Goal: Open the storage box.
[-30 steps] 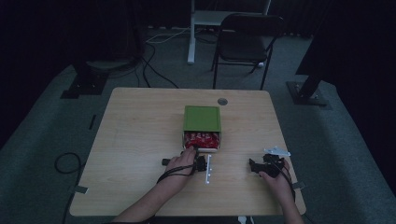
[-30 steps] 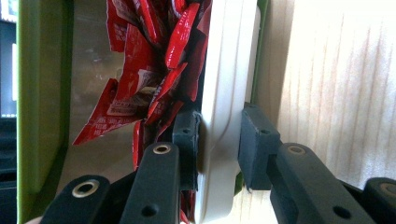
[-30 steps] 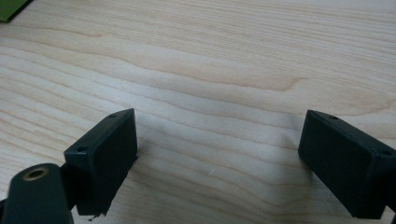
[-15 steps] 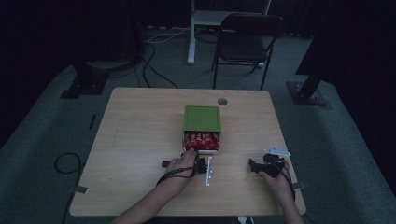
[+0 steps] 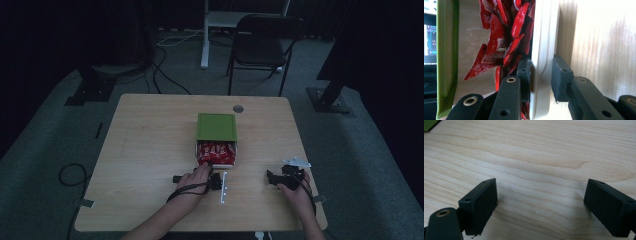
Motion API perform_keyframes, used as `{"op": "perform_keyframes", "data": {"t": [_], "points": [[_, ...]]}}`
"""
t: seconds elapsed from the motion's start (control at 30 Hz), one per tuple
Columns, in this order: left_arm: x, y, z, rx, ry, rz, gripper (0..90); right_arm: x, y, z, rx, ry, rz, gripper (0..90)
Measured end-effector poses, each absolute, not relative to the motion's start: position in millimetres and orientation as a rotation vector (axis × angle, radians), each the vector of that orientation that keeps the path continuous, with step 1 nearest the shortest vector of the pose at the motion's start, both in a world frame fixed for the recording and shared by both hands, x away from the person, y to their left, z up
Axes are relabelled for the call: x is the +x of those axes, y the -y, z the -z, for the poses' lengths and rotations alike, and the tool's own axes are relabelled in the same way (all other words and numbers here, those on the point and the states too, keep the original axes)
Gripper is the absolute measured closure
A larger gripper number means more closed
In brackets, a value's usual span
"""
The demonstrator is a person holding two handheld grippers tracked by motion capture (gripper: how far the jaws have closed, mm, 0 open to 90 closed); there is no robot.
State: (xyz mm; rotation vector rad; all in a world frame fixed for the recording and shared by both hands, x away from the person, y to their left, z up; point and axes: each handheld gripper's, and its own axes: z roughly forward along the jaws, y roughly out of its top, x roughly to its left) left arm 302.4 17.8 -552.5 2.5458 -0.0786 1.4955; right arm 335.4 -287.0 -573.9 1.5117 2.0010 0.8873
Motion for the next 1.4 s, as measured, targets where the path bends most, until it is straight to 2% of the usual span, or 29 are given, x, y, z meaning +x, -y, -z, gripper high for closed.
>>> {"op": "perform_keyframes", "data": {"t": [1.4], "points": [[247,-21,557,2.543,0.108,-1.428,72.7,335,287,574,1.511,-2.001,-0.887,11.2]]}}
